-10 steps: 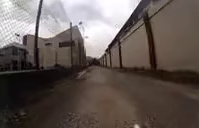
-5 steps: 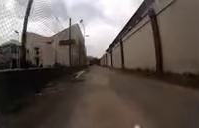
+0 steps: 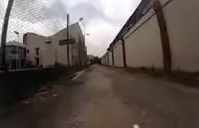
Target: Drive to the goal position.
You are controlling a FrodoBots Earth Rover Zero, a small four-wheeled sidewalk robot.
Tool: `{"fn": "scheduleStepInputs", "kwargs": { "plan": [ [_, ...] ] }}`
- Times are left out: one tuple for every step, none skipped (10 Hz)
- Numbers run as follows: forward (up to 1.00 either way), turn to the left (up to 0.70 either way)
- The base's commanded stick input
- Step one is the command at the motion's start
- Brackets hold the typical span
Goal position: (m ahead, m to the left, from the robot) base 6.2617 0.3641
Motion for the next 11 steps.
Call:
{"fn": "scheduleStepInputs", "kwargs": {
  "plan": [
    [1.0, 0.0],
    [1.0, 0.0],
    [1.0, 0.0],
    [1.0, 0.0],
    [1.0, 0.0],
    [1.0, 0.0],
    [1.0, 0.0],
    [1.0, 0.0],
    [1.0, 0.0],
    [1.0, 0.0],
    [1.0, 0.0]
  ]
}}
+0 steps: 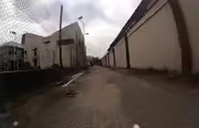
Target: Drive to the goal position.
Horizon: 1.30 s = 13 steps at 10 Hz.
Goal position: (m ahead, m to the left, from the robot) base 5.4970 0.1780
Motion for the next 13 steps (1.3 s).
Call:
{"fn": "scheduleStepInputs", "kwargs": {
  "plan": [
    [1.0, 0.0],
    [1.0, 0.0],
    [1.0, 0.0],
    [1.0, 0.0],
    [1.0, 0.0],
    [1.0, 0.0],
    [1.0, 0.0],
    [1.0, 0.0],
    [1.0, 0.0],
    [1.0, 0.0],
    [1.0, 0.0],
    [1.0, 0.0],
    [1.0, 0.0]
  ]
}}
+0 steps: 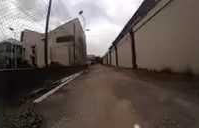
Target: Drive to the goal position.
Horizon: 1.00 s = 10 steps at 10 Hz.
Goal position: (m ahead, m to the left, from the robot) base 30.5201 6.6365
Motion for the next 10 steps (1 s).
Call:
{"fn": "scheduleStepInputs", "kwargs": {
  "plan": [
    [1.0, 0.0],
    [1.0, 0.0],
    [1.0, 0.0],
    [1.0, 0.0],
    [1.0, 0.0],
    [1.0, 0.0],
    [1.0, 0.0],
    [1.0, 0.0],
    [1.0, 0.0],
    [1.0, 0.0]
  ]
}}
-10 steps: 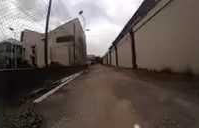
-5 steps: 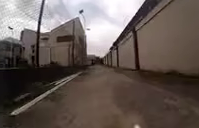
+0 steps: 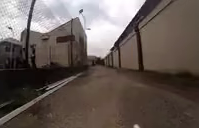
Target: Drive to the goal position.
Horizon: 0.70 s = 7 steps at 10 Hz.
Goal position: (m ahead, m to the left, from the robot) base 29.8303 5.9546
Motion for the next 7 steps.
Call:
{"fn": "scheduleStepInputs", "kwargs": {
  "plan": [
    [1.0, 0.0],
    [1.0, 0.0],
    [1.0, 0.0],
    [1.0, 0.0],
    [1.0, 0.0],
    [1.0, 0.0],
    [1.0, 0.0]
  ]
}}
